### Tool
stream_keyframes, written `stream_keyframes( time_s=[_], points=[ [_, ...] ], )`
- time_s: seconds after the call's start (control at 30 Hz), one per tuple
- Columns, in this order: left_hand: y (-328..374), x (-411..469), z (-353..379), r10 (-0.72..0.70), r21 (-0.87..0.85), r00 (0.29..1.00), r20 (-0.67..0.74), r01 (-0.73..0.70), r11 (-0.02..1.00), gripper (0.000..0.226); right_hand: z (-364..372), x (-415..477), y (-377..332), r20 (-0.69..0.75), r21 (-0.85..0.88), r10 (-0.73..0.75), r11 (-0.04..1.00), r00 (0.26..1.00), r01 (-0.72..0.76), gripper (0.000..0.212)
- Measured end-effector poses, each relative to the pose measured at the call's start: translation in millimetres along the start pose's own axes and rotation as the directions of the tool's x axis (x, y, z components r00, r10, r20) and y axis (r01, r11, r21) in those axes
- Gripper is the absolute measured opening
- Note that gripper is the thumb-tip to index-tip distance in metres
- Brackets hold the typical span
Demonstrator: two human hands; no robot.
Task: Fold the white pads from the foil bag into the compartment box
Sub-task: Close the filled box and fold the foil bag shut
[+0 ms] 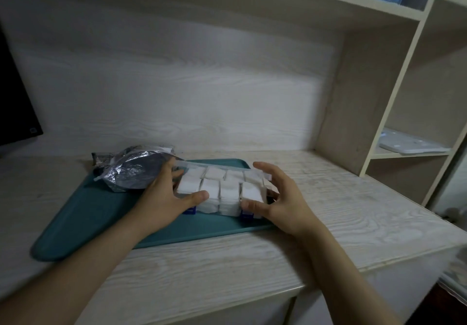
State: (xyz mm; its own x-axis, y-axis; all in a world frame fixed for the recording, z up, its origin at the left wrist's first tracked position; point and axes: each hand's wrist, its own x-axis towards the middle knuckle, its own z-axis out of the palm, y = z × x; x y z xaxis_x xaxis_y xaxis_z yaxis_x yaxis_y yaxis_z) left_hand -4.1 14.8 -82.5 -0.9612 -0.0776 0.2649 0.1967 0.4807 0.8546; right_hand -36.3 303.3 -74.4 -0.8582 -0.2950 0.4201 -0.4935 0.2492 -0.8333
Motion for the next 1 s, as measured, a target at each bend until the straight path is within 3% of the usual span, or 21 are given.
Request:
stream_keyframes(
  time_s=[0.17, 0.37, 0.47, 0.6, 0.77, 0.9, 1.0],
  points=[
    [5, -4, 3, 0.019, 0.044, 1.0, -0.019, -0.018, 0.999, 0.127, 3, 9, 17, -0.024, -0.1, -0.023, 0.995, 0.999, 0.021, 0.054],
    [5, -6, 1, 0.029, 0.069, 0.999, -0.013, -0.028, 0.997, 0.106, 2, 12, 23, -0.007, -0.069, -0.046, 0.997, 0.999, 0.045, 0.039],
    [8, -8, 1, 0.022, 0.045, 0.999, -0.029, -0.021, 0.999, 0.072, 1, 10, 23, -0.007, -0.13, -0.005, 0.992, 1.0, 0.004, 0.042],
    [3, -3, 0, -0.002, 0.082, 0.996, -0.093, 0.009, 0.997, 0.055, 1, 4, 19, 0.003, -0.224, 0.035, 0.974, 0.999, -0.034, 0.052],
    [5, -3, -2, -0.046, 0.086, 0.997, -0.055, 0.05, 0.995, 0.065, 1, -2, 18, 0.025, -0.297, 0.043, 0.954, 0.999, -0.034, 0.07],
    [6, -5, -5, -0.016, 0.047, 0.999, 0.044, 0.014, 0.999, 0.056, 2, -4, 14, 0.027, -0.322, 0.055, 0.946, 0.998, -0.044, 0.059],
    [-1, -4, -5, 0.038, 0.134, 0.993, 0.11, -0.052, 0.99, 0.043, 2, -6, 9, 0.039, -0.241, 0.057, 0.97, 0.998, -0.046, 0.037]
  ],
)
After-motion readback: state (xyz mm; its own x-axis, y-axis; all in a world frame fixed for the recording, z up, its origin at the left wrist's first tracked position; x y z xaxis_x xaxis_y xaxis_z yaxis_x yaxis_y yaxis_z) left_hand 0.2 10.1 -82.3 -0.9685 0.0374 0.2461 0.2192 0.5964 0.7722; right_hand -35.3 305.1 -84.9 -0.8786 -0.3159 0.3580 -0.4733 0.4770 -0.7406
